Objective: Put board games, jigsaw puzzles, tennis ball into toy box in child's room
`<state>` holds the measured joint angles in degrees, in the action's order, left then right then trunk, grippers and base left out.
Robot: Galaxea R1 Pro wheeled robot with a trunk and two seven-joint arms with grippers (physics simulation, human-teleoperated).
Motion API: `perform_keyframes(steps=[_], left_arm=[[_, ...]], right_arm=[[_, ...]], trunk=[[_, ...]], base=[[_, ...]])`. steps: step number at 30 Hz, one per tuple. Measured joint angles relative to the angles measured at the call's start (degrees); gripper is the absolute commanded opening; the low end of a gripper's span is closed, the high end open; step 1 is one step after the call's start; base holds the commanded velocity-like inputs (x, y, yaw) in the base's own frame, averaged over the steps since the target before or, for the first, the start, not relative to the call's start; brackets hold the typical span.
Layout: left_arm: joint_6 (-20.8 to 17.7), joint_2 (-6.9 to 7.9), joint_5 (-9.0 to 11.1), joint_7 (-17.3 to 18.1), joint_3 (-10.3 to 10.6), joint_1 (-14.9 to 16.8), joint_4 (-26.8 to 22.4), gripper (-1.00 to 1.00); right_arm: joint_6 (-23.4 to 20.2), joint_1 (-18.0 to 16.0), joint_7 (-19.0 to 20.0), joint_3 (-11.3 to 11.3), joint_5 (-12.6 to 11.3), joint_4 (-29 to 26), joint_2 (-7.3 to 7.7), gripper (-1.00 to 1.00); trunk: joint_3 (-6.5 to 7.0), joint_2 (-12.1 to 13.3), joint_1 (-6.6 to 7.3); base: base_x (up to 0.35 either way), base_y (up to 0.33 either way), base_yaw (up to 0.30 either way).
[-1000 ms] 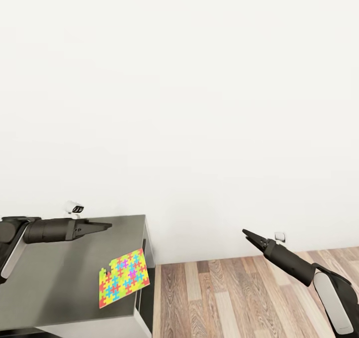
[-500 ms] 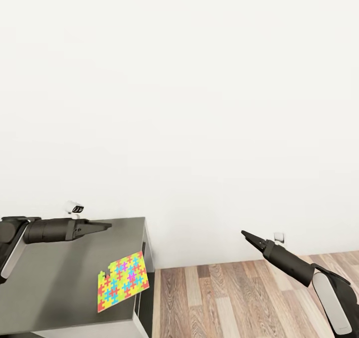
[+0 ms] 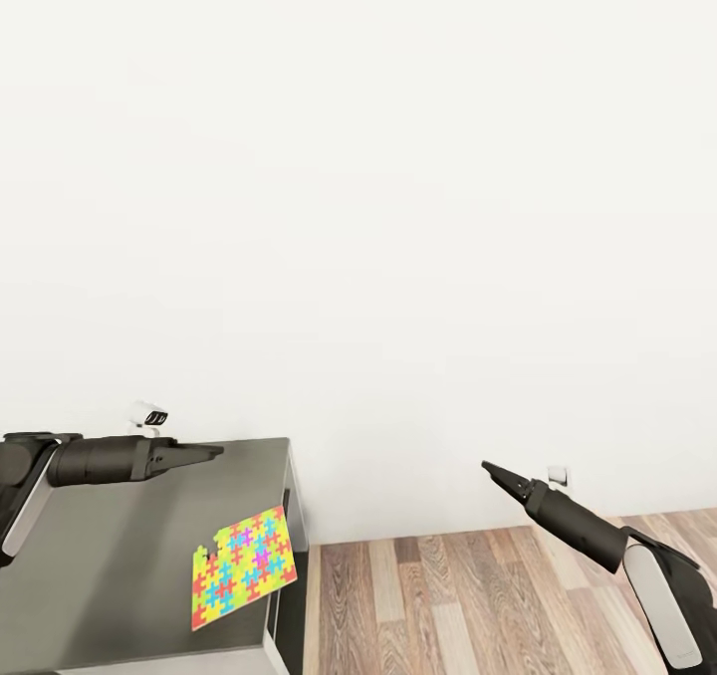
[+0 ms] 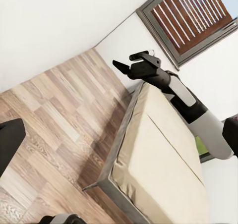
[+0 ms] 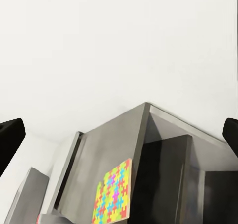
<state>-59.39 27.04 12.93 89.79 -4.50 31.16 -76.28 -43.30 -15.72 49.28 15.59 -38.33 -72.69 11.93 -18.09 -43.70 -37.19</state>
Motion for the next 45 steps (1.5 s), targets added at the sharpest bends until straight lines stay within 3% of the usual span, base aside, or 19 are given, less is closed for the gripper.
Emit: perform_keyframes(steps=[22, 36, 40, 43, 45], left_arm=[[0.00, 0.01, -0.06, 0.00, -0.08, 0.00, 0.09, 1.00], [0.00, 0.03, -0.04, 0.00, -0.08, 0.00, 0.09, 1.00], [0.00, 0.01, -0.08, 0.00, -0.08, 0.00, 0.09, 1.00], [0.00, 0.01, -0.09, 0.00, -0.08, -0.01, 0.09, 1.00], [0.00, 0.01, -0.09, 0.00, -0.08, 0.00, 0.09, 1.00]], right_arm=[[-0.15, -0.41, -0.47, 0.17, -0.15, 2.19, 0.04, 1.00], [-0.07, -2.02, -9.36, -0.75, -0.55, 3.02, -1.28, 1.00], [-0.35, -2.13, -12.88, -0.84, -0.89, 3.20, -3.15, 1.00], [-1.25, -2.22, -14.04, -0.88, -1.89, 3.06, -3.75, 1.00], [-4.78, -2.92, -14.61, -1.29, -3.40, 2.97, -4.50, 1.00]], trunk=[[-3.83, -8.83, -4.84], [-6.35, -14.46, -7.91], [-7.07, -16.06, -8.79], [-7.61, -17.27, -9.45], [-7.96, -18.07, -9.89]], base=[[0.000, 0.000, 0.000], [0.000, 0.000, 0.000], [0.000, 0.000, 0.000], [0.000, 0.000, 0.000], [0.000, 0.000, 0.000]])
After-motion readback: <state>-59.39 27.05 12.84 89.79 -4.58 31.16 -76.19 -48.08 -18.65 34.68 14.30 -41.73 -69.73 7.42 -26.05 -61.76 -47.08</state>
